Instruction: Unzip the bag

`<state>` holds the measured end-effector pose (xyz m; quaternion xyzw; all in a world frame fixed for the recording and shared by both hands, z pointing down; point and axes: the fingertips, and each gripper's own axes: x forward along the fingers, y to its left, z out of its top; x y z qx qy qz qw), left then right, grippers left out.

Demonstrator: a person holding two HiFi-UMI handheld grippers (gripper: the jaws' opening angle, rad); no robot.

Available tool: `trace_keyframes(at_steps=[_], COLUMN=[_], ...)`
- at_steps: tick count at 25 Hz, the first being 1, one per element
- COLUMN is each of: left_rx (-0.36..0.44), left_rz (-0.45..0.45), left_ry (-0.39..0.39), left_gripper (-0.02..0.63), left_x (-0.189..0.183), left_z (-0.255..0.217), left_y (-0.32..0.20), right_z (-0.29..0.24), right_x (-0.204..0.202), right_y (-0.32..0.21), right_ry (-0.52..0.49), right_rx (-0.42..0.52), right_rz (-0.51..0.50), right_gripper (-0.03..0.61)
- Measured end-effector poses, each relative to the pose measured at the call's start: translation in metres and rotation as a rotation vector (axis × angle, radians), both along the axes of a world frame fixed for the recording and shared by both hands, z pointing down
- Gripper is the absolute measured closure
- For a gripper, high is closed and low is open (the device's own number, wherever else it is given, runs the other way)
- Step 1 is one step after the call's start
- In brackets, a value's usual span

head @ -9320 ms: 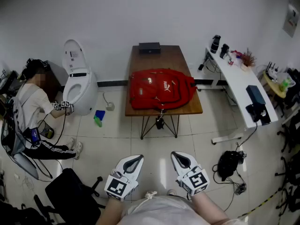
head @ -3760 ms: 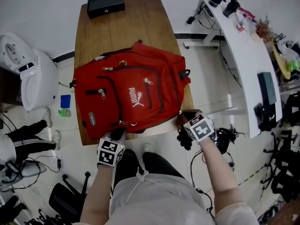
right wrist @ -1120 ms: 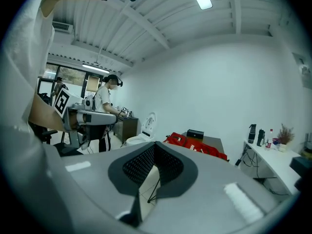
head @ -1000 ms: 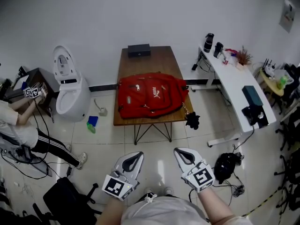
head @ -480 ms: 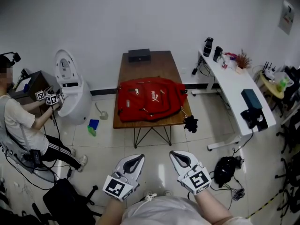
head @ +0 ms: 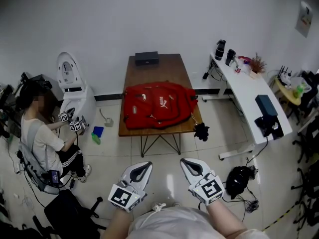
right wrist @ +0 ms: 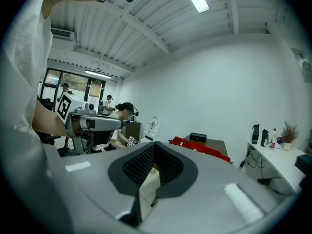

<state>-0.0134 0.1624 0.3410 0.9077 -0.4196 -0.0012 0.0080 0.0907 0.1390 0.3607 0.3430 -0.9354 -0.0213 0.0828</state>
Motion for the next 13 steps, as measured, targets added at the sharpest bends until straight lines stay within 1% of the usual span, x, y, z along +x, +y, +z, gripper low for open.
trace_keyframes(at_steps=[7,10,13], left_rx=[-0.006,-0.013,-0.017], left_rz=[0.000,0.001,0.001], left_ry=[-0.007,-0.010,-0.011], left_gripper=[0.606,0.606,0.606], left_x=[0.001,0.002,0.003], left_z=[0.001,0.003,0.007], left_y=[-0.002,-0.003,-0.004], right_z=[-0.009,0.002,0.009], right_x=[-0.001,0.002,0.003], right_y=[-0.004,-0.003,-0.005], right_ry=[-0.013,-0.024,-0.005], right_rx=[-0.025,-0.023,-0.008], right_rz=[0.022,0.008,0.001], right_gripper=[0.572,0.572,0.572])
